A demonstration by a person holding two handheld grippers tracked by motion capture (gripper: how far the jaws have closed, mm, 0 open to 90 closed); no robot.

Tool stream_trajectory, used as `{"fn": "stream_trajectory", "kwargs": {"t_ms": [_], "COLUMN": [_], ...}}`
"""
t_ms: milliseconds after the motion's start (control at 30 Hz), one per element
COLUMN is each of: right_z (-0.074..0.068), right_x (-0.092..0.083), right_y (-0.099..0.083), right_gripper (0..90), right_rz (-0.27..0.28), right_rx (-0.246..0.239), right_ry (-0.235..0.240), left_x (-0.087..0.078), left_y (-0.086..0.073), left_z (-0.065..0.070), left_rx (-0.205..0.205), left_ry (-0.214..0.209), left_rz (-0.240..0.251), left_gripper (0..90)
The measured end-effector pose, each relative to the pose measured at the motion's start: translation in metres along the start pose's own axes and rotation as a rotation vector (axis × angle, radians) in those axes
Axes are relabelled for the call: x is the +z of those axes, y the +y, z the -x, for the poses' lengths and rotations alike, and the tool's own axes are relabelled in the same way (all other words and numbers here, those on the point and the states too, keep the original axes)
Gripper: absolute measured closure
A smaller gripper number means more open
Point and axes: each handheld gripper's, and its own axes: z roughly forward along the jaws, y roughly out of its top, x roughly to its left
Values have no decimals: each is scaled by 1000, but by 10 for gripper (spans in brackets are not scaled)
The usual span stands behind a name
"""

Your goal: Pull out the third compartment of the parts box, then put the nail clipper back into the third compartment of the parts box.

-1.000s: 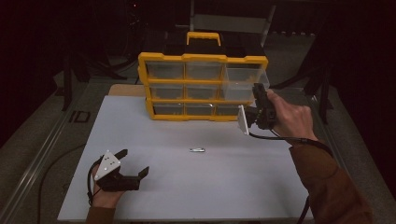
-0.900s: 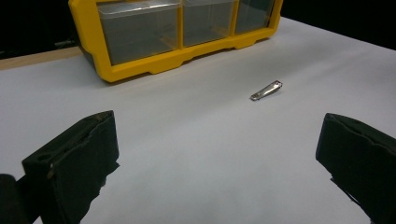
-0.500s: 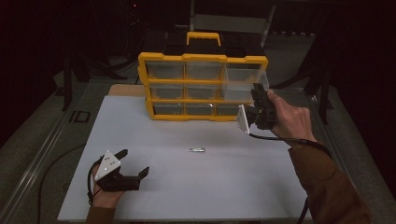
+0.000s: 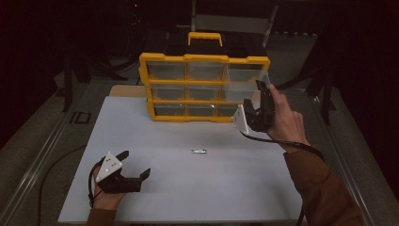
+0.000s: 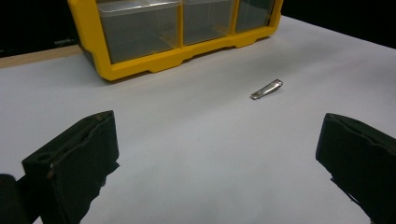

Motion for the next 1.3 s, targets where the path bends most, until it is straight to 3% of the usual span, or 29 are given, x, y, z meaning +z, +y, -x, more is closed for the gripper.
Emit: {"fn": "stream_trajectory", "kwargs": {"t_ms": [167,533,633,833,867,967,1300], "right_z": [-5,-15,-18,-15,-15,-12,-17], "right_x": [0,-4,-6,-13,-13,-18,-22], "right_y": [4,9,10,10,10,11,15], "right_gripper": [93,91,91,91,91,91,91], "right_rz": [16,46,54,86,86,111,150], "right_rx": [73,301,343,472,472,537,646], "right_ry": [3,47,60,97,97,151,277], "left_x": [0,1,1,1,1,1,1], "left_y": [0,0,0,0,0,0,0], "left_z": [0,0,0,0,0,1,1], "left_rx": [-2,0,-2,-2,-2,4,2], "left_ry": [0,-2,-3,-3,-3,-3,-4], "left_rz": [0,-3,-3,-2,-2,-6,-6], "left_gripper": [1,1,1,1,1,1,1]}}
